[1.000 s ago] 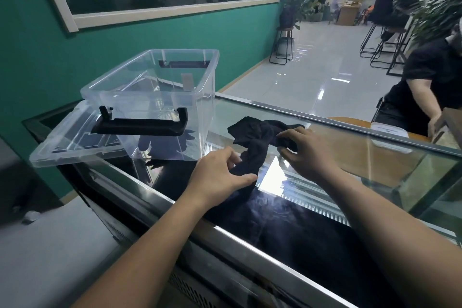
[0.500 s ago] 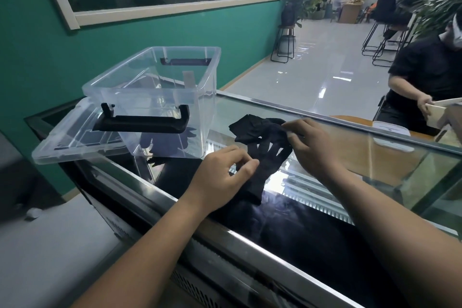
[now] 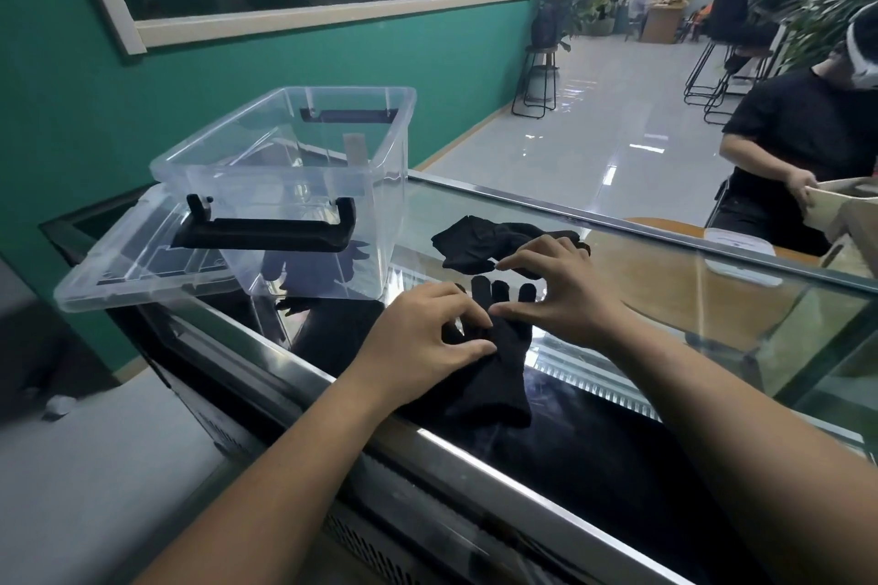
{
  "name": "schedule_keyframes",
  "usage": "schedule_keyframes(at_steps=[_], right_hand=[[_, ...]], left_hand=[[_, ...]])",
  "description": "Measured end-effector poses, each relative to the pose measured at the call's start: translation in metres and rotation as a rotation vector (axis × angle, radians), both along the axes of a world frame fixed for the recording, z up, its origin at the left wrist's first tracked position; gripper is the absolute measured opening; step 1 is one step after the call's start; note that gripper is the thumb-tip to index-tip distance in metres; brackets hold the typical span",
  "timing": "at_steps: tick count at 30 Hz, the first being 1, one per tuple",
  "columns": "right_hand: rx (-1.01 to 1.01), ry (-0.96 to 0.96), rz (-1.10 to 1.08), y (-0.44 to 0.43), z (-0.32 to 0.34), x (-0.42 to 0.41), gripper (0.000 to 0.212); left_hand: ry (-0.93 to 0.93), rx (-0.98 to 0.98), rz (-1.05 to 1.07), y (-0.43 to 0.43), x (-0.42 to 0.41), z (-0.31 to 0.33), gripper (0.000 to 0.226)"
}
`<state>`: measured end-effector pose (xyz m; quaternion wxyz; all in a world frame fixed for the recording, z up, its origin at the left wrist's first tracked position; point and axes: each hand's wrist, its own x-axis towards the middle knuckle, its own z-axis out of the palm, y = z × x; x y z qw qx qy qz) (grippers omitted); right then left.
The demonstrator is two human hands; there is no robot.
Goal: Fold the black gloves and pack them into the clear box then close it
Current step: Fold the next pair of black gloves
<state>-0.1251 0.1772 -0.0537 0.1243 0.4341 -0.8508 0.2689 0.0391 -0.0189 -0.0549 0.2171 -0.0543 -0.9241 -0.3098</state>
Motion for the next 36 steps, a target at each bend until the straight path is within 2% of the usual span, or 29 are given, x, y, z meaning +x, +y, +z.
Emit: schedule_keyframes(at_steps=[3,5,8,14,24,31,36], right_hand=[[-0.010,-0.031,-0.013,0.000,0.000,0.000,0.068],[-0.054,-0.053,-0.021,-0.001,0.000,0.000,0.063],[-0.117,-0.064,-0.060,-0.001,0.001,-0.002,0.049],[-0.153,-0.057,-0.117,-0.002,0.000,-0.004,0.020],[-0.177,-0.036,-0.098,-0.001,-0.001,-0.003,0.012],[-0.179,-0.045,-0.089,0.000,0.000,-0.003,0.009],[-0.174,-0.057,-0.074,0.000,0.001,-0.002,0.010]], left_hand=[[-0.038,-0.026,0.039,0.000,0.001,-0.001,0.027],[-0.063,0.000,0.047,-0.001,0.000,-0.001,0.022],[-0.030,0.062,0.095,-0.003,-0.003,0.000,0.003],[0.042,0.174,0.252,-0.007,-0.024,0.000,0.004],[-0.001,0.181,0.366,-0.013,-0.085,0.015,0.023],[-0.212,0.253,0.425,-0.024,-0.124,0.019,0.045],[-0.285,0.259,0.451,-0.031,-0.130,0.014,0.047]])
